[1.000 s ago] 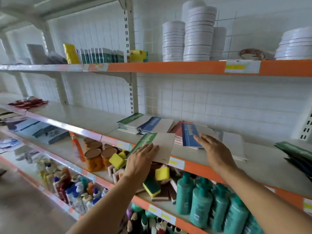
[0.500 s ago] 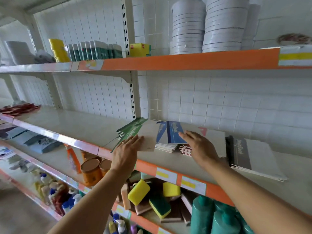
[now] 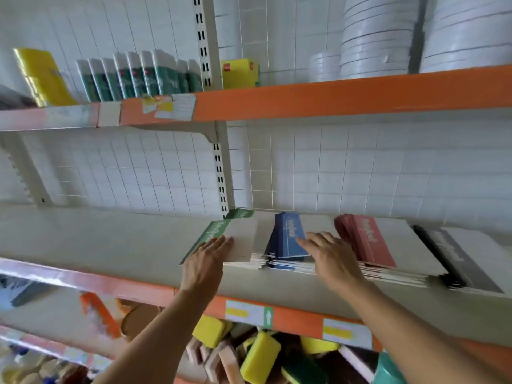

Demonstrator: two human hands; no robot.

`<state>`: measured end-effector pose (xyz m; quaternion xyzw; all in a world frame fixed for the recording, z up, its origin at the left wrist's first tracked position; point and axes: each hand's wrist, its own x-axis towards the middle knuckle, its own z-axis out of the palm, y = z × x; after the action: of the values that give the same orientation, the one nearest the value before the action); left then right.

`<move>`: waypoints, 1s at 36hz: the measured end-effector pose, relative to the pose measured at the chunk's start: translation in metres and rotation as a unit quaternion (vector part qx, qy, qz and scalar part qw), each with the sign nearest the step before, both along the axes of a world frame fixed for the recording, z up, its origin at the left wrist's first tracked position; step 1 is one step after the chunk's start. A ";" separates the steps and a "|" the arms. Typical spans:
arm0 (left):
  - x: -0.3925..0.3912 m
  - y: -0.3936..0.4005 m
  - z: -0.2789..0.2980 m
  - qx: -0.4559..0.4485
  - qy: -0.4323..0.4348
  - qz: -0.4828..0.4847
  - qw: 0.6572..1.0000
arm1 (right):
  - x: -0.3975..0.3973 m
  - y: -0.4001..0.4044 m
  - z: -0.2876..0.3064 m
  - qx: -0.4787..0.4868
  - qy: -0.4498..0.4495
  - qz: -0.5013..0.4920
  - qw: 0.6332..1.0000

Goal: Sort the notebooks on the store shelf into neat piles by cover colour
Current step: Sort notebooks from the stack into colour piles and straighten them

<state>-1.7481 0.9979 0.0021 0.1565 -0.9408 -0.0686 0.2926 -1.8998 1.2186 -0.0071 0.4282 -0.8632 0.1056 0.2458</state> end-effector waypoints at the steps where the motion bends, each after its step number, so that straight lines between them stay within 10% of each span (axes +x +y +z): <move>1: -0.003 -0.006 -0.001 0.002 -0.012 -0.008 1.000 | 0.001 -0.003 -0.002 0.016 -0.010 -0.006 1.000; 15: -0.036 -0.038 -0.012 -0.047 -0.216 -0.096 0.971 | -0.002 -0.023 -0.005 0.147 -0.083 -0.066 0.983; 36: -0.060 -0.030 -0.015 -0.026 -0.165 -0.102 0.981 | 0.006 -0.024 0.000 0.090 -0.103 -0.098 0.986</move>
<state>-1.8085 0.9675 -0.0127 0.0611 -0.9887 -0.0470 0.1286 -1.8937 1.1949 -0.0071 0.3485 -0.9278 0.0459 0.1251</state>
